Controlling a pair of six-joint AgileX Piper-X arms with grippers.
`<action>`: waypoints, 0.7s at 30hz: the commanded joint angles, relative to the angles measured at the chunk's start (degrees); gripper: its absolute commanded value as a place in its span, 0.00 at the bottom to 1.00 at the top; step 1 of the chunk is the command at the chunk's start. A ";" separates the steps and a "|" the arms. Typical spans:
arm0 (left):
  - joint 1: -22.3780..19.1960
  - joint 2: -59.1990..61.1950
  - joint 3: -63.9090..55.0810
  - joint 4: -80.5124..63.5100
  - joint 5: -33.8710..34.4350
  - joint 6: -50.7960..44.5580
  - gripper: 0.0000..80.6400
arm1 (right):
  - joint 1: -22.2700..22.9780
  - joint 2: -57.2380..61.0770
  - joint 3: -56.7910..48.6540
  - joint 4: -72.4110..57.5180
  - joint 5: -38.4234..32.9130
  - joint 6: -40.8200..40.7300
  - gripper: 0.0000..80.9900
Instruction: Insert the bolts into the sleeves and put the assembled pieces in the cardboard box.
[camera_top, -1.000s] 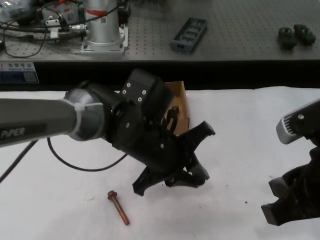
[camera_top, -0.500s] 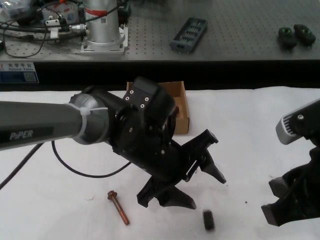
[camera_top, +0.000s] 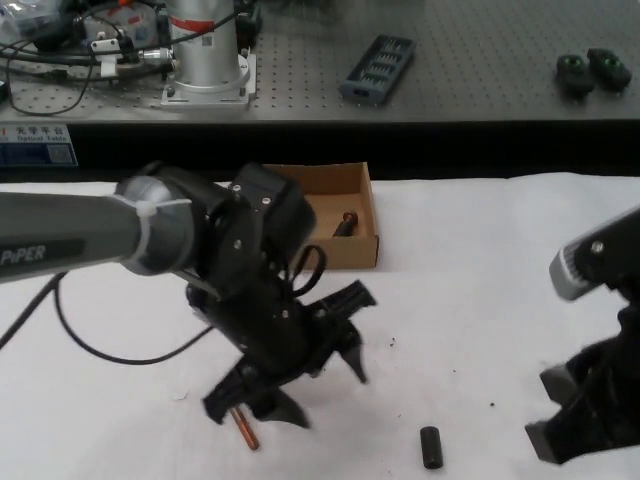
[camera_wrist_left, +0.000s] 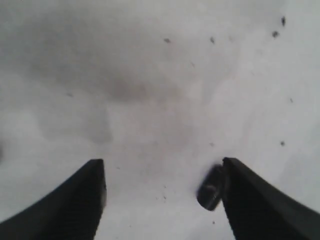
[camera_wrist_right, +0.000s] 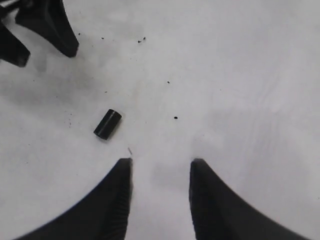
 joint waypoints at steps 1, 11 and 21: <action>0.98 -1.97 -0.52 0.99 -5.20 -3.41 0.60 | -0.53 -0.48 0.31 -0.69 0.08 -0.24 0.35; 4.28 -2.07 -0.52 6.62 -14.94 -2.30 0.52 | -0.53 -0.48 5.53 -5.58 -2.69 1.02 0.35; 9.78 -2.07 -0.52 10.01 -14.99 0.35 0.52 | -0.63 -0.37 6.22 -15.15 -4.20 1.43 0.35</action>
